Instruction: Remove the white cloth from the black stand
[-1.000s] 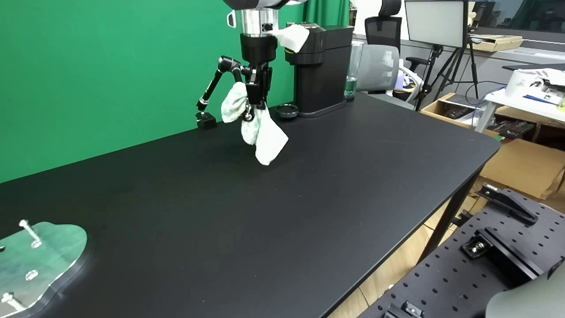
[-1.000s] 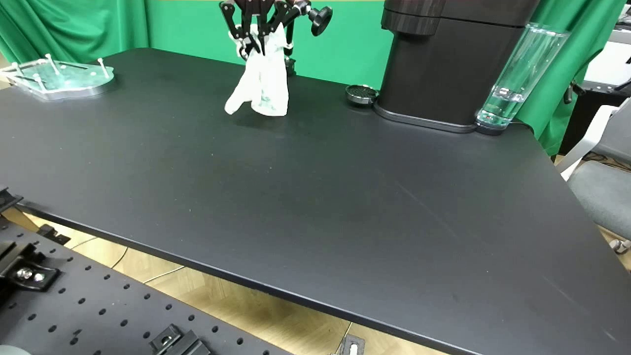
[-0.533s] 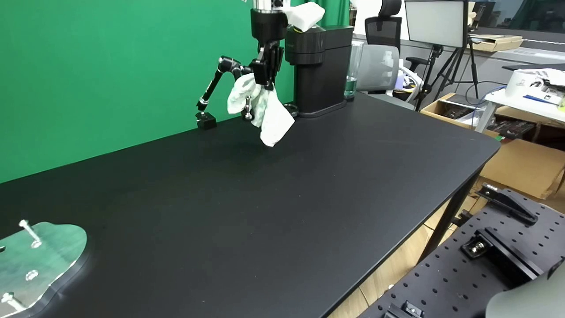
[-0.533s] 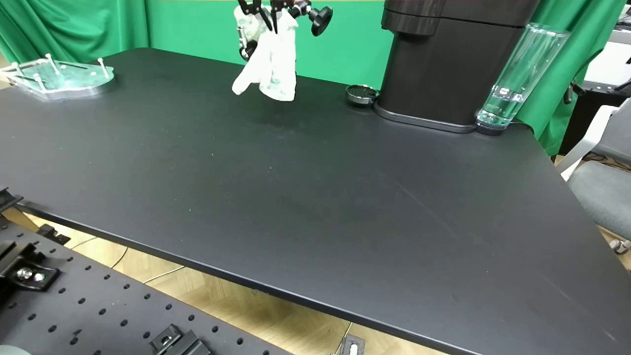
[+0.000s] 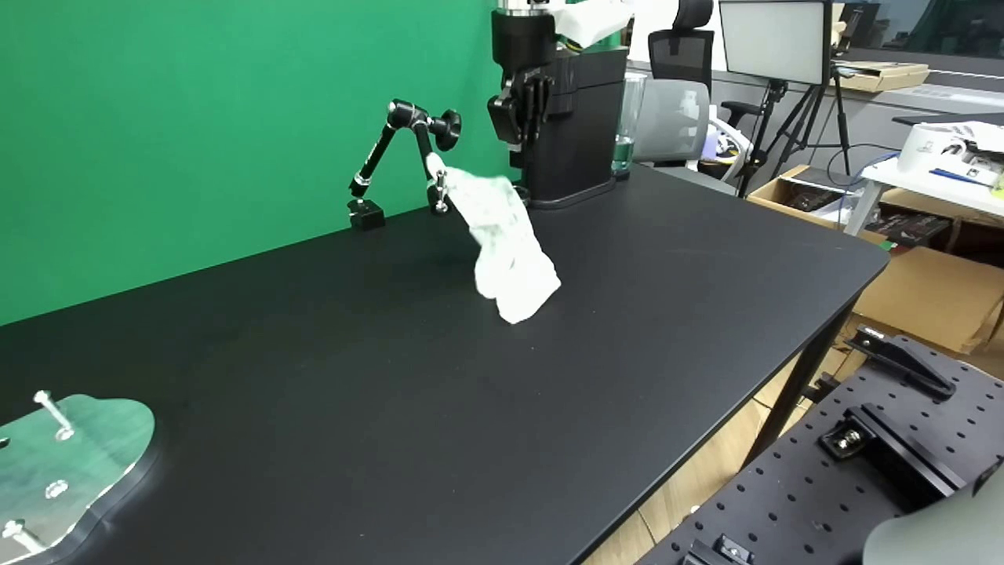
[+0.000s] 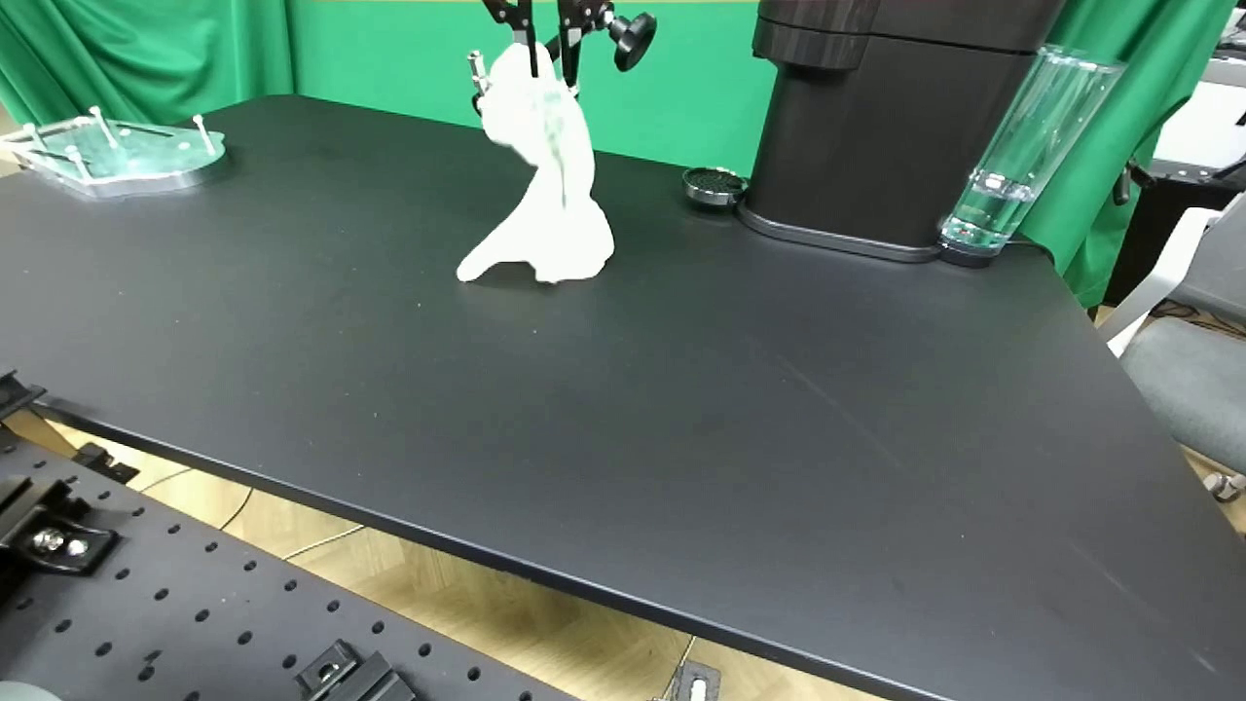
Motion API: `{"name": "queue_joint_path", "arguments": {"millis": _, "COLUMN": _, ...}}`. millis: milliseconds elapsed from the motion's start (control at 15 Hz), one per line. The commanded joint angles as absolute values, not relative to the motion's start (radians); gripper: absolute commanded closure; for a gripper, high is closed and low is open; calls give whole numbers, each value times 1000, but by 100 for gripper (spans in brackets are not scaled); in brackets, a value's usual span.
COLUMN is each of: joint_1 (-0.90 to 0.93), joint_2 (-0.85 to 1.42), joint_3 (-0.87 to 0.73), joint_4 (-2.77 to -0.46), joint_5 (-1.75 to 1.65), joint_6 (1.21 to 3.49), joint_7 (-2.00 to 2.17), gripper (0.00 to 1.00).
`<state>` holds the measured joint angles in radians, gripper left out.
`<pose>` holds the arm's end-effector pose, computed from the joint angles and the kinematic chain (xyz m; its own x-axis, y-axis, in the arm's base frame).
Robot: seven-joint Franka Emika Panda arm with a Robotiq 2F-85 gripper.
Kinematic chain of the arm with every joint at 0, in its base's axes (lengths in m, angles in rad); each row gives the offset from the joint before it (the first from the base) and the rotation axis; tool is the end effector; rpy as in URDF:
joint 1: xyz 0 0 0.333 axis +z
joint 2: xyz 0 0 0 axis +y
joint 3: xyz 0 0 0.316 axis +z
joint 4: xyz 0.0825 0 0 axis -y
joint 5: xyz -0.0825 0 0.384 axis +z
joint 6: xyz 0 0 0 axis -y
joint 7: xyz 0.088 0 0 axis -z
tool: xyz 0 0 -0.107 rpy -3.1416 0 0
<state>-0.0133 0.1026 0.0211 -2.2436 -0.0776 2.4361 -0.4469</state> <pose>0.5437 0.0040 0.3304 0.8695 0.4907 0.0566 0.4854 -0.8701 0.0861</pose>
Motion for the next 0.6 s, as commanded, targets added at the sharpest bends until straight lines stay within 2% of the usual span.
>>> {"name": "queue_joint_path", "arguments": {"millis": 0, "joint_1": -15, "joint_2": 36, "joint_3": 8, "joint_4": -2298, "joint_5": -97, "joint_6": 2410, "joint_7": -370, "gripper": 41}}
{"name": "queue_joint_path", "arguments": {"millis": 333, "joint_1": -12, "joint_2": 10, "joint_3": 1, "joint_4": -2319, "joint_5": -101, "joint_6": 2382, "joint_7": -336, "gripper": 7}}
{"name": "queue_joint_path", "arguments": {"millis": 400, "joint_1": -11, "joint_2": 7, "joint_3": 1, "joint_4": -2321, "joint_5": -103, "joint_6": 2371, "joint_7": -325, "gripper": 2}}
{"name": "queue_joint_path", "arguments": {"millis": 533, "joint_1": -9, "joint_2": 4, "joint_3": 2, "joint_4": -2322, "joint_5": -102, "joint_6": 2348, "joint_7": -297, "gripper": 0}}
